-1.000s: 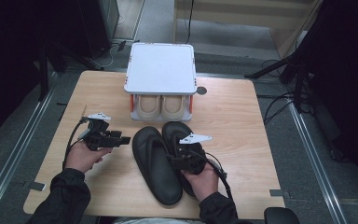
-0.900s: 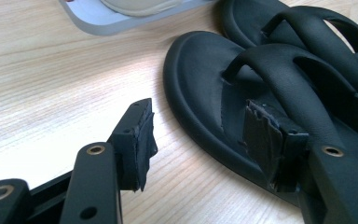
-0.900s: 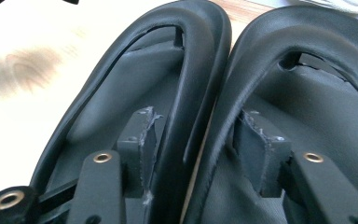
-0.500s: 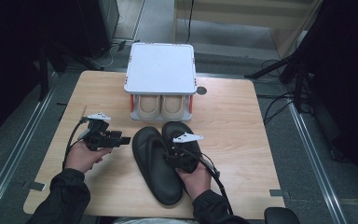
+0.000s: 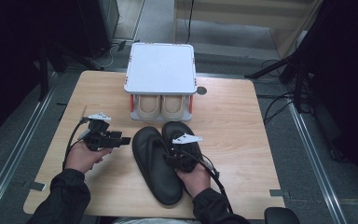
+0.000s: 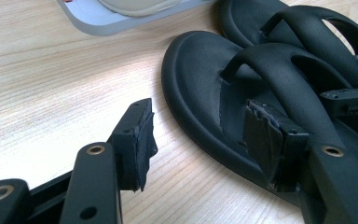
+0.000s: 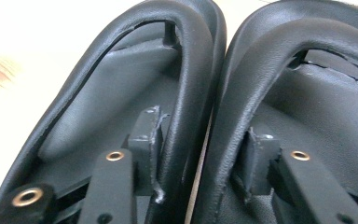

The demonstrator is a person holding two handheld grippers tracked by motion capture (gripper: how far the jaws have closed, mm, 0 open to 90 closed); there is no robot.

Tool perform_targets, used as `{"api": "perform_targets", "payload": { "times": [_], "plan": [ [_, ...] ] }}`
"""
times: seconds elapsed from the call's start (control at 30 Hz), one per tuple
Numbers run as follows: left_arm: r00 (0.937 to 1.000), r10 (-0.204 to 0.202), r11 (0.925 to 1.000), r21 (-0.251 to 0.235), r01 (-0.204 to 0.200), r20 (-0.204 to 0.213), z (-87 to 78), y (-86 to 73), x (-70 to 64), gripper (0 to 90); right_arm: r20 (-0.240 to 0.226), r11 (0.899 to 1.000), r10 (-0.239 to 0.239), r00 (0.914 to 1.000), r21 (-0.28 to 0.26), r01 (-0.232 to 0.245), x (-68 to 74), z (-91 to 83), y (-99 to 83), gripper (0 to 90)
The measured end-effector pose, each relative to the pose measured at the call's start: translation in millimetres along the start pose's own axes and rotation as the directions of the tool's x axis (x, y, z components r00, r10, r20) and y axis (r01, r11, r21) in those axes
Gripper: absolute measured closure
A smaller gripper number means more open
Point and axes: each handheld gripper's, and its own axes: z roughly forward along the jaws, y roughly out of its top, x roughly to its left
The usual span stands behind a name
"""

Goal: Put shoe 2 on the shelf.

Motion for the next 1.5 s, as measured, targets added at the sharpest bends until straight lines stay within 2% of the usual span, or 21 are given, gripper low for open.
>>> {"api": "perform_targets", "payload": {
  "times": [0.1,0.17,0.23,0.4,0.47,0.77,0.9,0.97,1.1,1.23,1.37,1.4,1.43,1.5],
  "plan": [
    [1.0,0.001,1.0,0.0,-0.001,-0.001,0.1,-0.1,0.0,43.6,0.007,1.0,-0.001,1.0,-0.003,0.001,0.5,0.1,-0.7,62.7],
    [1.0,-0.003,1.0,-0.002,0.003,-0.002,0.0,0.0,0.2,43.6,0.023,1.0,0.009,0.9997,-0.003,-0.009,-1.8,-0.5,-0.2,69.4],
    [1.0,-0.004,1.0,-0.004,0.003,-0.002,-0.6,0.1,0.5,43.6,0.014,0.999,0.038,0.9992,-0.001,-0.038,-4.4,-1.2,0.4,70.2],
    [1.0,-0.001,1.0,-0.004,0.001,-0.003,-0.5,0.2,0.8,43.6,0.03,0.998,0.056,0.998,0.002,-0.056,-3.2,-1.5,1.6,72.0],
    [1.0,-0.003,1.0,-0.004,0.003,-0.002,-0.6,0.3,1.0,43.6,0.033,0.997,0.08,0.9963,0.011,-0.08,-3.8,-2.6,2.6,73.3],
    [1.0,-0.005,1.0,-0.005,0.005,-0.004,-0.2,1.4,1.7,43.6,0.036,0.991,0.128,0.9911,0.041,-0.129,-13.4,-8.5,6.2,76.1],
    [0.9999,-0.012,0.9998,-0.013,0.012,-0.005,-1.6,1.3,2.8,43.6,0.034,0.992,0.108,0.9935,0.055,-0.11,-15.1,-12.2,6.8,76.2],
    [0.9999,-0.014,0.9998,-0.016,0.014,-0.007,-1.9,1.3,3.4,43.6,0.024,0.995,0.08,0.9965,0.065,-0.081,-15.9,-17.3,6.9,76.3],
    [0.9999,-0.012,0.9998,-0.016,0.012,-0.008,-2.5,1.8,4.4,43.5,0.006,0.996,0.059,0.9982,0.062,-0.06,-16.9,-24.9,7.5,76.3],
    [0.9997,-0.024,0.9995,-0.019,0.024,-0.01,-3.7,1.8,6.7,43.1,-0.081,0.997,0.041,0.9959,0.061,-0.036,-18.7,-35.6,10.2,76.3],
    [0.9998,-0.019,0.9997,-0.017,0.019,-0.01,-4.7,1.4,6.8,42.9,-0.12,0.999,-0.024,0.9925,0.04,0.029,-17.0,-38.7,10.3,76.4],
    [0.9998,-0.019,0.9997,-0.017,0.019,-0.01,-4.7,1.4,6.8,42.8,-0.12,0.999,-0.024,0.9925,0.04,0.029,-17.0,-38.7,10.3,76.4],
    [0.9997,-0.021,0.9996,-0.019,0.021,-0.011,-5.1,0.9,7.0,42.7,-0.153,0.997,-0.056,0.9866,0.05,0.064,-17.9,-38.1,10.8,76.4],
    [0.9997,-0.023,0.9996,-0.018,0.023,-0.009,-5.6,0.4,7.2,42.6,-0.168,0.996,-0.07,0.9833,0.049,0.079,-18.7,-37.4,11.2,76.3]
  ]
}}
